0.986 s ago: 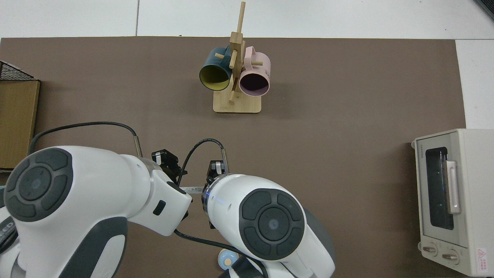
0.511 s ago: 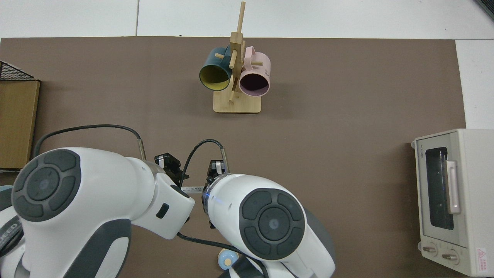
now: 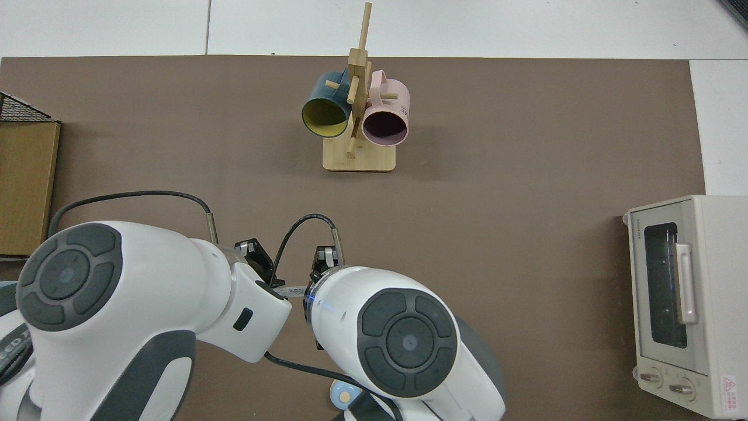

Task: Put markers into pen holder
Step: 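Grasp the marker with the left gripper beside the right gripper, then carry the marker with the left gripper while the right gripper withdraws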

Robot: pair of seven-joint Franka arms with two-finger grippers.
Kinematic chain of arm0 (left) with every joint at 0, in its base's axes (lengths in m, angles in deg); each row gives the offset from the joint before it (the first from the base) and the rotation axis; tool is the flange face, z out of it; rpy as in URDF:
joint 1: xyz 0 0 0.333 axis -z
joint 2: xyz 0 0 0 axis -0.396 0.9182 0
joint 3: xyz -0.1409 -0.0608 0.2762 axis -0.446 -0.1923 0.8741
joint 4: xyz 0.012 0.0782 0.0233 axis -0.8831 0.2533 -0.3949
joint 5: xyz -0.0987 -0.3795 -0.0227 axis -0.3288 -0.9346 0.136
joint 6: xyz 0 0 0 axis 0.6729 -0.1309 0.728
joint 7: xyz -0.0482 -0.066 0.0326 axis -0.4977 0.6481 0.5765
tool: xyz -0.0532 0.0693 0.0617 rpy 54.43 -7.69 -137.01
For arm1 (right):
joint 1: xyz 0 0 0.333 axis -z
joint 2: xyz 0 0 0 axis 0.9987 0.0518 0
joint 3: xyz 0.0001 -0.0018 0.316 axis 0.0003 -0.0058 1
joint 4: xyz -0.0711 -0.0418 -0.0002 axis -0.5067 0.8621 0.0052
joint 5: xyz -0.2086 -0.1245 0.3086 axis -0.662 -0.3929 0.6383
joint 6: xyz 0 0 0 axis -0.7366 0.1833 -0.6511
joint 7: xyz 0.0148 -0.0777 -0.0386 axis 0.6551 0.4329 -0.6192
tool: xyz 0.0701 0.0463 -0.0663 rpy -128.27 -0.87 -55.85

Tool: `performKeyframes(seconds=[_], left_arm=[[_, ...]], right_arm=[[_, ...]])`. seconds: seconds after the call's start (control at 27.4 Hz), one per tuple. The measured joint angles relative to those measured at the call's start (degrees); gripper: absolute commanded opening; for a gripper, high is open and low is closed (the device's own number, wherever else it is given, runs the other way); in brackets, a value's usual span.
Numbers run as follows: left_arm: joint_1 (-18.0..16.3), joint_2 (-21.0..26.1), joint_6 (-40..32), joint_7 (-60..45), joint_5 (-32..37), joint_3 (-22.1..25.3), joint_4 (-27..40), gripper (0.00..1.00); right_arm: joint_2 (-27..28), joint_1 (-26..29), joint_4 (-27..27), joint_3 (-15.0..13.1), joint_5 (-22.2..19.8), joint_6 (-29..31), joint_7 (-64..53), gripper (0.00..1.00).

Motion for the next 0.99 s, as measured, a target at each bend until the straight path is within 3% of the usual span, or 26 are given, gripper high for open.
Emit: performKeyframes(seconds=[0.26,0.33,0.4,0.47,0.51,0.77,0.99], left_arm=[[0.0,0.0,-0.2,0.6,0.0,0.0,0.0,0.00],[0.0,0.0,-0.2,0.6,0.0,0.0,0.0,0.00],[0.0,0.0,-0.1,0.4,-0.1,0.0,0.0,0.00],[0.0,0.0,-0.1,0.2,-0.1,0.0,-0.1,0.00],[0.0,0.0,-0.3,-0.2,-0.1,0.0,0.0,0.00],[-0.1,0.0,-0.5,-2.6,0.6,0.6,0.0,0.00],[-0.5,-0.3,-0.9,-4.3,3.5,1.3,-0.1,0.00]], right_arm=[[0.0,0.0,0.0,0.0,-0.1,0.0,-0.1,0.01],[0.0,0.0,0.0,0.0,0.0,0.0,-0.1,0.08],[0.0,0.0,0.0,0.0,0.0,0.0,-0.1,0.36],[0.1,0.2,0.1,-0.1,0.0,0.2,-0.3,0.89],[0.0,0.3,0.2,-0.2,0.0,0.4,-0.3,0.99],[-0.8,4.1,1.0,-0.8,0.0,-0.3,-5.2,1.00],[-3.3,8.9,1.3,-0.9,0.1,-6.6,-18.0,1.00]])
